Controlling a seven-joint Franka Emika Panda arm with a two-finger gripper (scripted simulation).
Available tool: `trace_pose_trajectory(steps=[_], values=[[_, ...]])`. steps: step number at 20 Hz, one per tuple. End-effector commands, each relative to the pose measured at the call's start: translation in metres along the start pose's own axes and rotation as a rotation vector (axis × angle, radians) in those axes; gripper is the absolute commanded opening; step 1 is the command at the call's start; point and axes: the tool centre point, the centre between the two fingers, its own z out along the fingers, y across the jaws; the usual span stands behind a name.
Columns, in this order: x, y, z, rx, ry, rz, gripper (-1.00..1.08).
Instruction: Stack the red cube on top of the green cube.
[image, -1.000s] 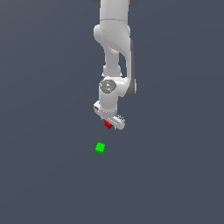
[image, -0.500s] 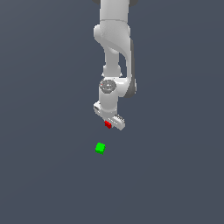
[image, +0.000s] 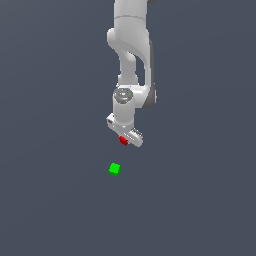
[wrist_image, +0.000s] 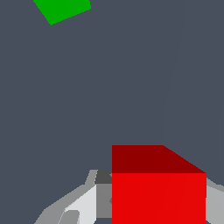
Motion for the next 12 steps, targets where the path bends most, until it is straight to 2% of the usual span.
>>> trace_pose_trajectory(steps=[1,12], values=[[0.0,0.0,-0.011,0.001,0.001,0.0,-1.0],[0.0,0.001,-0.074,0.0,0.001,0.001,-1.0]])
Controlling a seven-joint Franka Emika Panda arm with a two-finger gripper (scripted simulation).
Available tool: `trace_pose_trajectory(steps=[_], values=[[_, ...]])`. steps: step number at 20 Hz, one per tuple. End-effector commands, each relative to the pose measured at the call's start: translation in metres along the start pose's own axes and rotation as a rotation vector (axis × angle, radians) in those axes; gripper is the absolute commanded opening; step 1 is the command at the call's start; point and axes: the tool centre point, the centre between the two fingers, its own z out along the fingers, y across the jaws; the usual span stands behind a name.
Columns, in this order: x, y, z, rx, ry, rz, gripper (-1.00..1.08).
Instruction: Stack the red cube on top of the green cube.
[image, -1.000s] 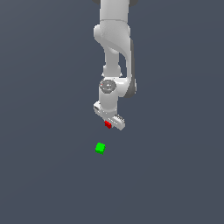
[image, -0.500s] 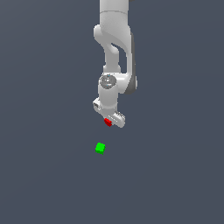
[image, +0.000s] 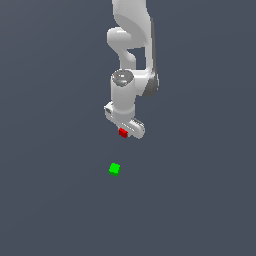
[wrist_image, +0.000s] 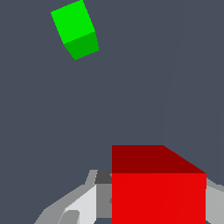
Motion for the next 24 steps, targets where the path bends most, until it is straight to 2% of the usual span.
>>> trace_pose_trajectory(steps=[1,14,24], values=[[0.0,0.0,-0.01,-0.001,0.0,0.0,-1.0],[0.004,-0.002,-0.016,-0.001,0.0,-0.001,-1.0],[0.034,-0.015,-0.003,0.0,0.0,-0.001,-1.0]])
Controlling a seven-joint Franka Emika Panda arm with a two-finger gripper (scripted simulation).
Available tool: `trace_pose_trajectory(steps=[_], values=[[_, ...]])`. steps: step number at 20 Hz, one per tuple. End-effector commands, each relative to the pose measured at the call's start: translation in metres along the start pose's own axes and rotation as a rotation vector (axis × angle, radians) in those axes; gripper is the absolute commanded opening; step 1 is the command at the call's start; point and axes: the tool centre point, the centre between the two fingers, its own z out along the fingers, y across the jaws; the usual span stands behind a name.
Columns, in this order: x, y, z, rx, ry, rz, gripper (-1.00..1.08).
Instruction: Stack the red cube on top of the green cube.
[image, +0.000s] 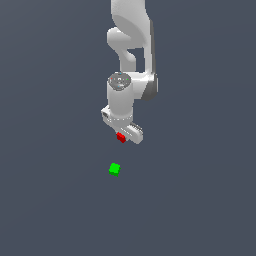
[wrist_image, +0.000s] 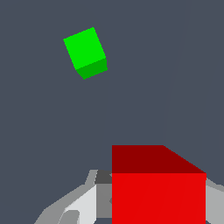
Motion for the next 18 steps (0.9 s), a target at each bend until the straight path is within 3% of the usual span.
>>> trace_pose_trajectory(steps=[1,18], values=[[0.011,-0.005,0.004,0.001,0.0,0.0,-1.0],[0.099,-0.043,0.04,0.001,0.0,0.0,-1.0]])
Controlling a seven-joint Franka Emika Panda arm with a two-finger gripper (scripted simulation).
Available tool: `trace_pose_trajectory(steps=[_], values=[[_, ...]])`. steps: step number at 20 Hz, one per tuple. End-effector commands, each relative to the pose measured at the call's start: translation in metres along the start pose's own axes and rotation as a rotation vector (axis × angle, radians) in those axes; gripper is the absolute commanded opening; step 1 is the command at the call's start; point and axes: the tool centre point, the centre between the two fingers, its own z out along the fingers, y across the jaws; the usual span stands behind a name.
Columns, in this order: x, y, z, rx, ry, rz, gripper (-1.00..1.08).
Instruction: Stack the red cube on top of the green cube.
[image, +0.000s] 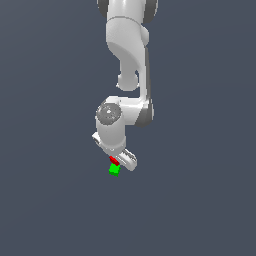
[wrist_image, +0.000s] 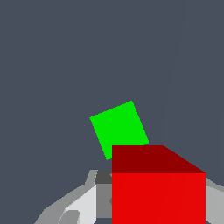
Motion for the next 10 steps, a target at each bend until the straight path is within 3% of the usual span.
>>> trace_pose_trajectory(steps=[1,10], values=[[0.01,-0.005,0.003,0.001,0.001,0.0,-1.0],[0.028,-0.013,0.01,0.0,0.001,0.0,-1.0]])
